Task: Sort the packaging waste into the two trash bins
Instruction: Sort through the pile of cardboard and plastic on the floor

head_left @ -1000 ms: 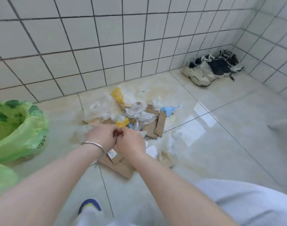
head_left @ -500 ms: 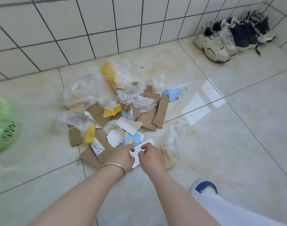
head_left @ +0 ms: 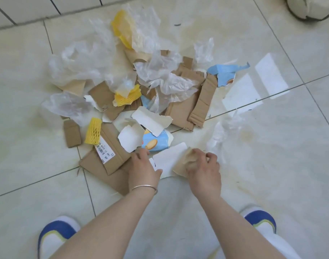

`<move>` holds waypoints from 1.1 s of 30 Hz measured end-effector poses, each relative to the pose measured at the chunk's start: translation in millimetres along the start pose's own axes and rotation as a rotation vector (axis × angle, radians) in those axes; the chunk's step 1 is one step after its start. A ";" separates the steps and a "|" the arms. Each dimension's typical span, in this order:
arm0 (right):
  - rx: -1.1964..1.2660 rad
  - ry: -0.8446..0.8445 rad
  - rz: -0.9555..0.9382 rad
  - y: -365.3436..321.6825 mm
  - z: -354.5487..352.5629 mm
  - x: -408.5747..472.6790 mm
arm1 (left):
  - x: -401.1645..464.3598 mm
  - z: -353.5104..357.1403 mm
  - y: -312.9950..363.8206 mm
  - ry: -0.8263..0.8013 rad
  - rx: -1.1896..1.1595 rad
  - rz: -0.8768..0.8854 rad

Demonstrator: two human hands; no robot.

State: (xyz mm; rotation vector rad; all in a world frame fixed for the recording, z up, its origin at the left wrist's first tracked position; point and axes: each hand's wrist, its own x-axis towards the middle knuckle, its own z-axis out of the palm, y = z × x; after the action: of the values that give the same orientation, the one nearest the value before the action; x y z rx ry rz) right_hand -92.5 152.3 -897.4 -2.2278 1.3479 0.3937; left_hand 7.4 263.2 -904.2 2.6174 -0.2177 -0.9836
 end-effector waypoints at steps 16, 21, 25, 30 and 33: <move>0.691 -0.388 0.090 -32.3 -36.3 -0.8 | -7.2 -46.1 0.6 -0.108 -0.300 -0.003; 0.833 -0.449 0.088 -62.4 -35.5 10.1 | 10.6 -80.4 -4.5 0.033 -0.522 -0.087; 0.996 -0.277 0.142 -89.0 -23.6 28.1 | 40.0 -98.6 -9.4 0.212 -0.781 -0.291; 0.904 -0.222 0.232 -109.3 0.9 46.5 | 67.4 -93.0 -12.3 0.138 -0.716 -0.339; 0.906 -0.216 0.272 -113.5 11.3 57.5 | 74.8 -83.4 -10.0 0.105 -0.668 -0.321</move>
State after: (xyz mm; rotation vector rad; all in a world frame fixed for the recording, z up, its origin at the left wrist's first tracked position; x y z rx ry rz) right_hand 34.8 159.5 -904.2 -1.2349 1.3434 0.0695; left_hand 118.8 274.6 -894.8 2.0977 0.4910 -0.8217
